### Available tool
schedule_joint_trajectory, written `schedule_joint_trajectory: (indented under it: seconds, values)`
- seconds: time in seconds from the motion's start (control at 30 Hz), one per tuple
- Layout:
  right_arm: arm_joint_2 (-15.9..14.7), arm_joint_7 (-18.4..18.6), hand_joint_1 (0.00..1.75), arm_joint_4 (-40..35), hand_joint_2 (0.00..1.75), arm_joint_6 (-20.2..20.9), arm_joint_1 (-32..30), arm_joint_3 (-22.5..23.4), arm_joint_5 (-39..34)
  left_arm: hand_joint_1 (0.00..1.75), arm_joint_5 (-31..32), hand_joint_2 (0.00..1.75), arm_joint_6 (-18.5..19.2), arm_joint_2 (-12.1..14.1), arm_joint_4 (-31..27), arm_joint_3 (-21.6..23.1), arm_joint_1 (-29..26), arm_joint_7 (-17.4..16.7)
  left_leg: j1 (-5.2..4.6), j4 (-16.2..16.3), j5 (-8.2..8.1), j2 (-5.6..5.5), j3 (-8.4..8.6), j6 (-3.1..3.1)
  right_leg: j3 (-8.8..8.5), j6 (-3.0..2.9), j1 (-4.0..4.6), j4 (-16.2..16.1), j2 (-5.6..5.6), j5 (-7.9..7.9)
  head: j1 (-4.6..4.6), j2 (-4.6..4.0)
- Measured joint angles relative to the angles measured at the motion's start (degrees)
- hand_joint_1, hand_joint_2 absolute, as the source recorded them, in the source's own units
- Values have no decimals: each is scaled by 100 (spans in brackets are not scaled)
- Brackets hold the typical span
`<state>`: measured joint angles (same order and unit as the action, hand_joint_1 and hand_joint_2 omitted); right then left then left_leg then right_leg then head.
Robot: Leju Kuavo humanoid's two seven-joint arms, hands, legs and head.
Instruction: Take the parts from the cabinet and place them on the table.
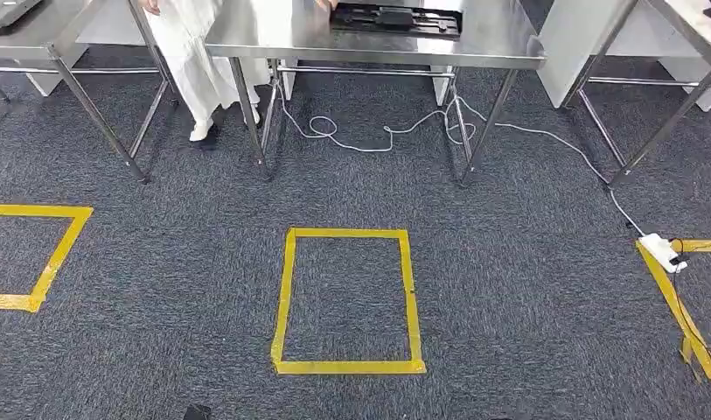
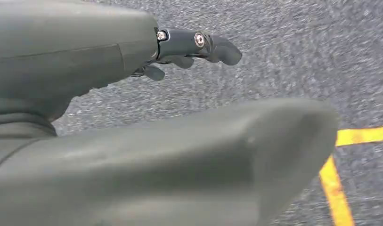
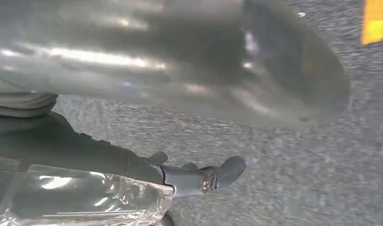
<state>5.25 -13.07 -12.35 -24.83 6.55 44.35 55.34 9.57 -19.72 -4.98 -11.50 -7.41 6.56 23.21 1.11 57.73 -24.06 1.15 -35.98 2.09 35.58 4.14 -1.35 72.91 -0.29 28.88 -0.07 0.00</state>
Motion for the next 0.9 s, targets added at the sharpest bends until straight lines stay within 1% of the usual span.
schedule_joint_trajectory:
  seconds: [0.03,0.07,0.1,0.13,0.17,0.2,0.23,0.27,0.3,0.33,0.37,0.4,0.43,0.47,0.5,0.53,0.57,0.6,0.63,0.67,0.7,0.73,0.77,0.8,0.83,0.87,0.9]
  values:
    - [-4,0,0,-2,175,22,3,0,4,0,9,0,-2,0,-2,4,12,-2,4,3,76,-3,-29,-31,-382,10,-20,-444,0,-41,7,0]
    - [-4,9,0,-2,175,35,8,0,22,0,15,0,-2,2,-7,7,34,-11,-16,6,152,-3,-83,-76,-882,-45,-36,-1068,3,133,4,0]
    - [-15,22,0,-2,175,44,15,0,53,0,33,0,-2,-2,-9,9,46,-17,-37,28,208,-6,-118,-111,-1255,-83,45,-1649,11,306,18,0]
    - [-15,63,0,2,175,48,10,-2,76,0,63,0,-2,0,-9,9,50,-20,-46,1,317,2,-123,-147,-1230,-134,56,-1792,22,390,-24,0]
    - [-13,96,0,7,175,48,-7,-4,118,0,72,0,-4,0,-9,11,60,-24,-39,-29,389,0,-131,-160,-1167,-139,71,-1770,26,350,-26,0]
    - [-17,127,0,11,175,48,-37,-7,129,0,72,0,-2,-2,-7,11,54,-35,-29,-48,447,1,-137,-202,-1130,-187,90,-1729,24,319,-33,0]
    - [-15,160,0,20,175,48,-67,-4,140,0,83,0,-2,0,0,11,39,-42,7,-36,453,-9,-179,-236,-1071,-288,-5,-1747,2,245,-35,-2]
    - [-9,192,0,26,175,50,-80,-4,138,0,94,0,-2,4,0,11,38,-54,23,79,167,-37,-233,-253,-1007,-351,-32,-1734,-24,184,-59,0]
    - [-17,199,0,26,175,50,-90,-4,138,0,98,0,0,0,0,11,37,-63,26,401,-295,-45,-323,-256,-913,-483,-15,-1729,-35,95,-63,0]
    - [-20,212,0,26,175,50,-94,-4,151,0,114,0,2,-2,0,13,41,-66,25,781,-625,-61,-409,-270,-825,-519,13,-1734,-36,42,-79,0]
    - [-17,218,0,28,175,50,-104,-4,177,0,135,0,-4,-2,0,15,45,-61,25,1274,-908,-76,-492,-290,-714,-537,49,-1730,-40,-48,-74,0]
    - [-11,223,0,31,175,48,-115,-4,188,0,155,0,-13,-2,0,24,45,-55,25,1584,-963,-77,-517,-299,-623,-545,70,-1726,-40,-107,-77,0]
    - [-9,230,0,31,175,48,-134,-4,212,0,173,0,-24,0,0,39,44,-57,25,1778,-812,-77,-485,-295,-536,-539,86,-1719,-41,-179,-81,0]
    - [-6,243,0,31,175,48,-146,-4,227,0,175,0,-35,0,0,48,44,-61,25,1776,-559,-77,-385,-290,-478,-526,94,-1706,-42,-245,-74,0]
    - [-6,269,0,33,175,48,-150,-7,245,0,179,0,-48,0,0,55,46,-63,26,1581,-314,-75,-175,-274,-375,-509,95,-1674,-40,-306,-83,0]
    - [-7,286,0,33,175,50,-150,-7,258,0,181,0,-61,0,0,57,50,-63,24,1177,-204,-76,160,-245,-294,-482,99,-1643,-31,-355,-83,0]
    - [-6,299,0,33,175,59,-147,-9,271,0,181,0,-68,0,-2,59,58,-63,21,660,-313,-92,551,-203,-250,-461,98,-1612,-22,-395,-85,0]
    - [2,315,0,33,175,66,-147,-15,280,0,181,0,-72,4,-4,61,71,-63,-4,170,-533,-99,863,-168,-197,-420,146,-1574,-21,-420,-79,0]
    - [-2,323,0,33,0,66,-143,-15,282,0,181,0,-74,2,-4,66,86,-63,-12,43,-622,-96,891,-154,-186,-378,143,-1569,-32,-449,-72,0]
    - [-2,332,0,33,0,66,-131,-15,273,0,181,0,-74,2,-4,74,97,-61,-32,-95,-690,-95,897,-114,-138,-339,147,-1568,-44,-498,-87,0]
    - [-2,343,0,33,0,76,-128,-15,256,0,186,0,-74,-2,-4,90,96,-63,-13,-114,-681,-99,880,-106,-54,-356,164,-1564,-59,-473,-70,0]
    - [-13,350,0,33,0,100,-127,-15,240,0,184,0,-74,-18,-4,94,87,-63,-32,-113,-681,-96,858,-158,-18,-453,194,-1571,-62,-367,-54,0]
    - [-11,363,0,33,0,118,-134,-15,236,0,184,0,-74,-15,-4,94,73,-70,-50,-113,-658,-95,835,-94,-11,-452,187,-1576,-60,-355,-57,0]
    - [-4,369,0,33,0,133,-137,-15,229,0,186,0,-74,-11,-4,94,70,-72,-67,-111,-637,-89,820,-65,-6,-435,195,-1583,-59,-365,-52,0]
    - [-4,374,0,35,0,140,-139,-15,214,0,186,0,-74,-9,-4,94,70,-81,-103,-108,-606,-80,798,-29,-27,-361,179,-1607,-58,-461,-55,0]
    - [-9,380,0,35,0,153,-142,-15,203,0,190,0,-74,-13,-4,96,68,-85,-141,-98,-565,-67,776,-7,-42,-295,176,-1627,-58,-599,-57,0]
    - [-9,382,0,35,0,157,-151,-13,203,0,190,0,-72,-20,-2,96,60,-90,-178,-93,-536,-64,771,24,-29,-249,144,-1631,-56,-702,-59,0]
